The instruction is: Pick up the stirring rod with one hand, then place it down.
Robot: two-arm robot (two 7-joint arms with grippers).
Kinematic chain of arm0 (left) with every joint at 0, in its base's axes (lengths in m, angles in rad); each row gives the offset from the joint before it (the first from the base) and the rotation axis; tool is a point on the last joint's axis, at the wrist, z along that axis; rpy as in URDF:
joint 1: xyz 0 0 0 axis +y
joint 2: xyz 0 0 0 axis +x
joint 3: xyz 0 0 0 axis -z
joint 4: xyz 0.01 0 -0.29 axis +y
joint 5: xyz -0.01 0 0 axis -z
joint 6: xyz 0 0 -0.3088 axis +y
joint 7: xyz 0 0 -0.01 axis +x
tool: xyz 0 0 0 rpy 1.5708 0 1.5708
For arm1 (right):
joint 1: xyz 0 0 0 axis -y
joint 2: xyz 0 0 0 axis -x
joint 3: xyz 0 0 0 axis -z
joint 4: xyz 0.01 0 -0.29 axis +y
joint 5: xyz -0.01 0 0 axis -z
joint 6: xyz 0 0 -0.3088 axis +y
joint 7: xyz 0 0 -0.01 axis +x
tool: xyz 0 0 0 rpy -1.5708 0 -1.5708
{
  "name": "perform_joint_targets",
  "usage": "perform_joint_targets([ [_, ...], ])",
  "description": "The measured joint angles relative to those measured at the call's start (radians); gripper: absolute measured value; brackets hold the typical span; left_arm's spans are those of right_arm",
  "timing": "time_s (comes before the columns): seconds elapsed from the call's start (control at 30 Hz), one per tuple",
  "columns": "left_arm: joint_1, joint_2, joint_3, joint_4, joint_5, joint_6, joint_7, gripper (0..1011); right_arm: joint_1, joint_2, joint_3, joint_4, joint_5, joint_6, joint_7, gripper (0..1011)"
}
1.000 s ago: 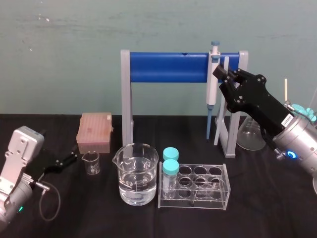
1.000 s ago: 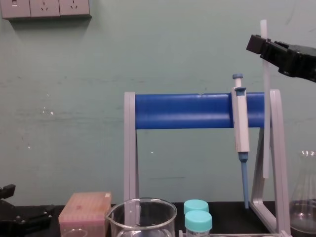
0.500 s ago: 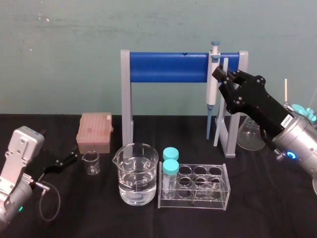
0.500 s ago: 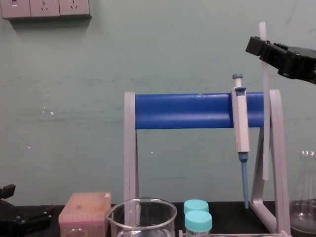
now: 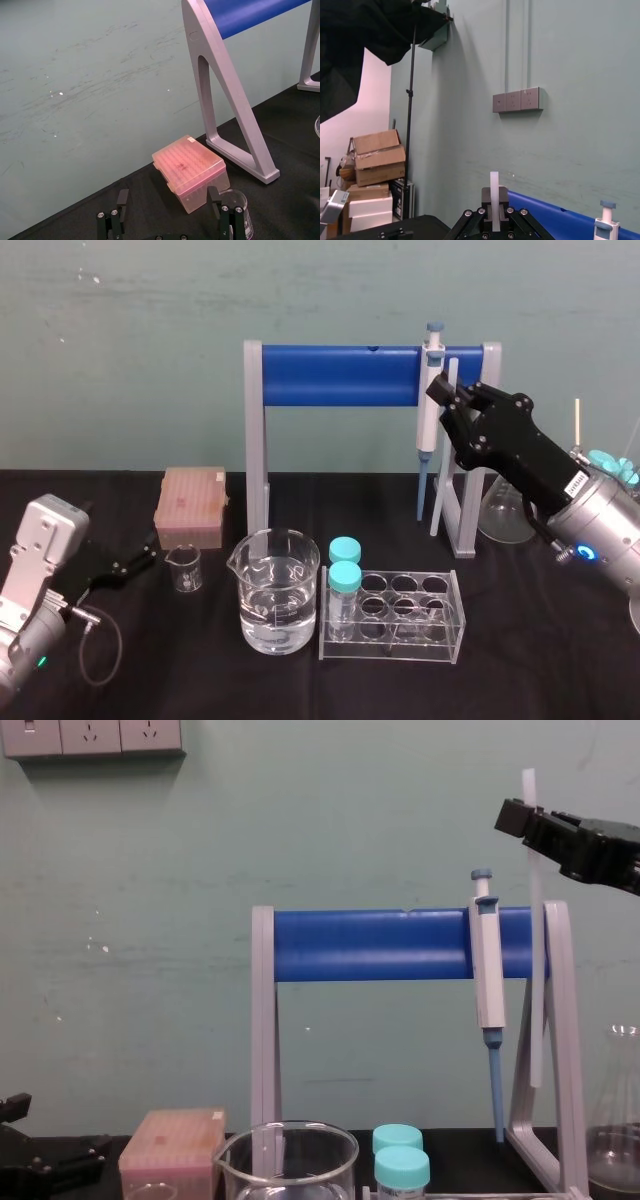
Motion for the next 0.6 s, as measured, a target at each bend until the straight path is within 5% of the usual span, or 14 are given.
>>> perform_joint_targets([
  [0.6, 0.0, 0.0, 0.0, 0.0, 0.0, 0.0, 0.0, 1000, 0.004, 0.001, -0.008, 0.006, 0.002, 0.006, 0.005, 70],
])
